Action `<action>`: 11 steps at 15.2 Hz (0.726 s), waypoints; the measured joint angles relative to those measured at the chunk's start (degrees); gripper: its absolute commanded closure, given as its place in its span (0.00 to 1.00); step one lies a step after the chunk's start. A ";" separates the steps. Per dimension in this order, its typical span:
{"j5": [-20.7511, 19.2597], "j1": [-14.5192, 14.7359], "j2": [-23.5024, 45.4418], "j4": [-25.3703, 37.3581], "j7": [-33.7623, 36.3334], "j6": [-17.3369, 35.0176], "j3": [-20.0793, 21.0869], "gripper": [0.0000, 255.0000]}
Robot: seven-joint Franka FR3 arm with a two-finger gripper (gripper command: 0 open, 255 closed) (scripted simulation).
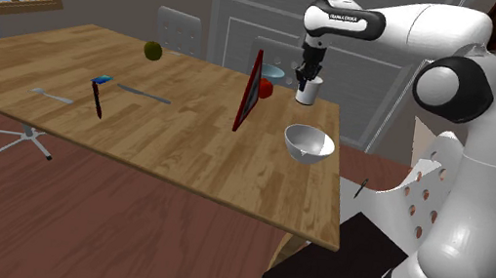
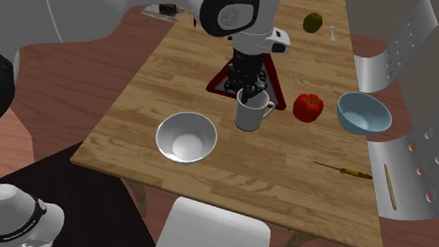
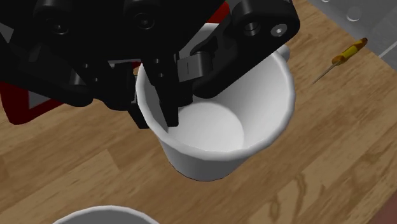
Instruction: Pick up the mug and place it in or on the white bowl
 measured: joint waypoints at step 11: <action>-1.72 2.87 -19.74 -23.15 4.27 3.23 1.29 1.00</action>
